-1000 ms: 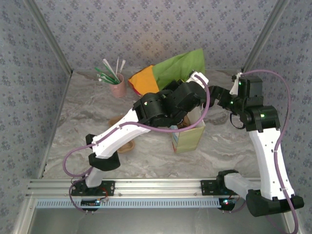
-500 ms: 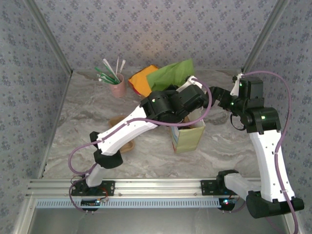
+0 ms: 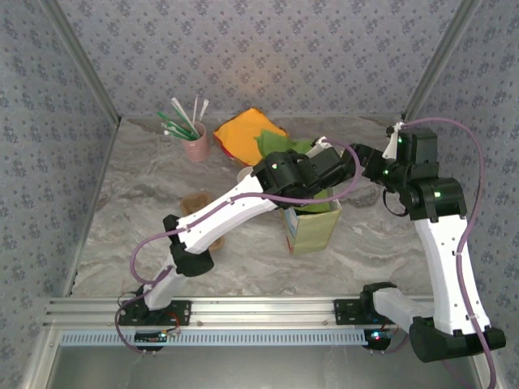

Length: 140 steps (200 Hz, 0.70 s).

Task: Pack the takeout coffee

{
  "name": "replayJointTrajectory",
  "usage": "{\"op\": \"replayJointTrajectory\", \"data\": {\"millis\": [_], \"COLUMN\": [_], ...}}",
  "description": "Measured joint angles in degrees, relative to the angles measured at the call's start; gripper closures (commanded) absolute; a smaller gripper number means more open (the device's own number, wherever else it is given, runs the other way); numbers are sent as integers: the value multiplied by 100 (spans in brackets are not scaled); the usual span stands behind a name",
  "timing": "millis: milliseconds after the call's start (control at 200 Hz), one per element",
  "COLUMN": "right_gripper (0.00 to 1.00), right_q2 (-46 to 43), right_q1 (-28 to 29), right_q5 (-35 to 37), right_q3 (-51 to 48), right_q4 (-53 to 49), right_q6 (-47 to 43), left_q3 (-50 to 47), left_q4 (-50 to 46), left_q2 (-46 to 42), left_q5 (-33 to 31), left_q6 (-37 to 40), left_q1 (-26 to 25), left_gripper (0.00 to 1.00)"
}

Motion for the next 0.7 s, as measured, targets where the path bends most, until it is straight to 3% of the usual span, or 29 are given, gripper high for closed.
{"op": "replayJointTrajectory", "data": {"millis": [50,160,190,285,320,455,590,700], "right_gripper": [0,0,0,0,0,0,0,0], "right_q2": [15,42,46,52,59,101,133,173], "right_q1": [0,0,0,0,-2,-22,-35,-63], "right_q5": [-2,-17,-17,-17,-20,-20,-20,-17], "right_q3": [0,0,0,0,0,0,-4,-4], "right_q4": [0,2,2,7,11,26,63,66], "right_q6": [-2,-2,0,-2,0,0,0,0], "left_q3": [0,0,0,2,2,13,31,35], "left_q4": [17,116,151,223,262,413,527,564], "left_q2": [0,-7,-15,-39,-55,-175,-356,-483], "left_q5": [101,291,330,448,498,743,925,1058], "left_q6": [-26,-28,-26,-28,-33,-70,-116,-192], "left_q1": [11,9,11,24,33,142,332,562], "left_gripper": [31,28,23,20,14,13,1,0]}}
